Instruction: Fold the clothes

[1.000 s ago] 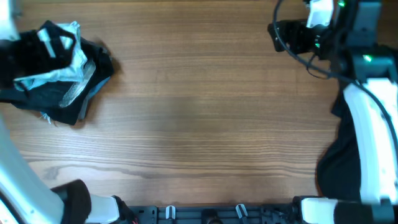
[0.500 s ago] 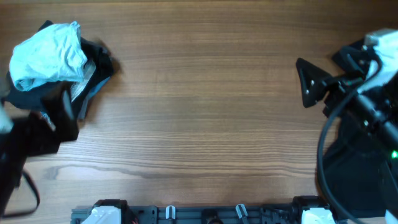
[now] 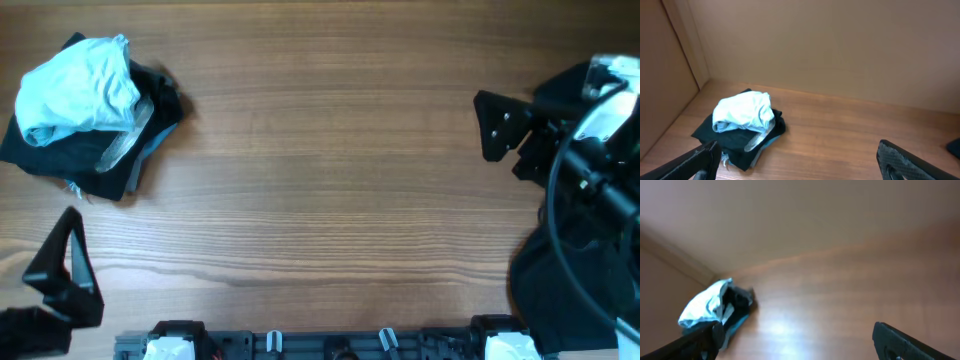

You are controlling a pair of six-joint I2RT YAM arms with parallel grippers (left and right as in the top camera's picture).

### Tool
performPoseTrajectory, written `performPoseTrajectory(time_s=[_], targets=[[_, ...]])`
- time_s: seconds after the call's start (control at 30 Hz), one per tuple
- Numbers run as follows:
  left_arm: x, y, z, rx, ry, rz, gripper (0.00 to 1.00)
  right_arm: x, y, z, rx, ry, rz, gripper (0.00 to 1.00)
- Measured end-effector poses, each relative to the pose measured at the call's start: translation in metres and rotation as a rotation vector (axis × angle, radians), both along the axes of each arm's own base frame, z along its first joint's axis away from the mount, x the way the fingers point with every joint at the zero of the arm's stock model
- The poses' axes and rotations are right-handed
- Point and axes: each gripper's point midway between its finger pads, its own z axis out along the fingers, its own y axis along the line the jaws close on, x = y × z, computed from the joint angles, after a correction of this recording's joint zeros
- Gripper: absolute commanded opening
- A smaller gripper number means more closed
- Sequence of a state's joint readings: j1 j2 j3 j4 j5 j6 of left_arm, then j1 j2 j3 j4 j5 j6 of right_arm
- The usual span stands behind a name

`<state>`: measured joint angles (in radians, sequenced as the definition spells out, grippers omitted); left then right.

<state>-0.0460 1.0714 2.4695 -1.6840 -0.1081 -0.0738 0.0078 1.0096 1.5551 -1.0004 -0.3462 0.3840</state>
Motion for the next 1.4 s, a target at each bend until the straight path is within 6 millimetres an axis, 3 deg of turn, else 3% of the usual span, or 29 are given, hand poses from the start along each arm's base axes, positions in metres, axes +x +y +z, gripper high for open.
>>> performPoseTrajectory(time_s=[0.13,0.3,0.4,0.5,0.6,0.63,0.8,1.07,1.27,1.33,1.4], targets=[[-0.004,0.0,0.001,0.0,-0.009,0.0,1.0,0.009,-0.012,-0.01,0.024,0.053,-0.099,1.0],[-0.004,0.0,0.001,0.0,-0.009,0.0,1.0,0.007,-0.038,-0.005,-0.048,0.017,-0.231,1.0],[-0.004,0.0,0.001,0.0,-0.008,0.0,1.0,0.006,-0.053,0.016,-0.133,-0.117,-0.285,1.0],[-0.003,0.0,0.001,0.0,-0.008,0.0,1.0,-0.002,-0.064,0.02,-0.173,-0.237,-0.341,1.0],[-0.004,0.0,0.001,-0.001,-0.008,0.0,1.0,-0.014,-0.072,-0.012,-0.197,-0.288,-0.387,1.0],[-0.004,0.0,0.001,-0.001,-0.008,0.0,1.0,-0.018,-0.074,-0.038,-0.206,-0.273,-0.395,1.0],[-0.004,0.0,0.001,-0.001,-0.008,0.001,1.0,-0.032,-0.078,-0.123,-0.211,-0.256,-0.413,1.0],[-0.003,0.0,0.0,0.0,-0.007,0.0,1.0,-0.047,-0.082,-0.185,-0.116,-0.362,-0.472,1.0],[-0.004,0.0,0.001,-0.001,-0.008,0.001,1.0,-0.031,-0.086,-0.235,0.151,-0.326,-0.565,1.0],[-0.004,0.0,0.001,0.0,-0.008,0.001,1.0,-0.027,-0.086,-0.239,0.267,-0.346,-0.591,1.0],[-0.004,0.0,0.001,-0.001,-0.009,0.001,1.0,-0.024,-0.086,-0.23,0.412,-0.391,-0.607,1.0]])
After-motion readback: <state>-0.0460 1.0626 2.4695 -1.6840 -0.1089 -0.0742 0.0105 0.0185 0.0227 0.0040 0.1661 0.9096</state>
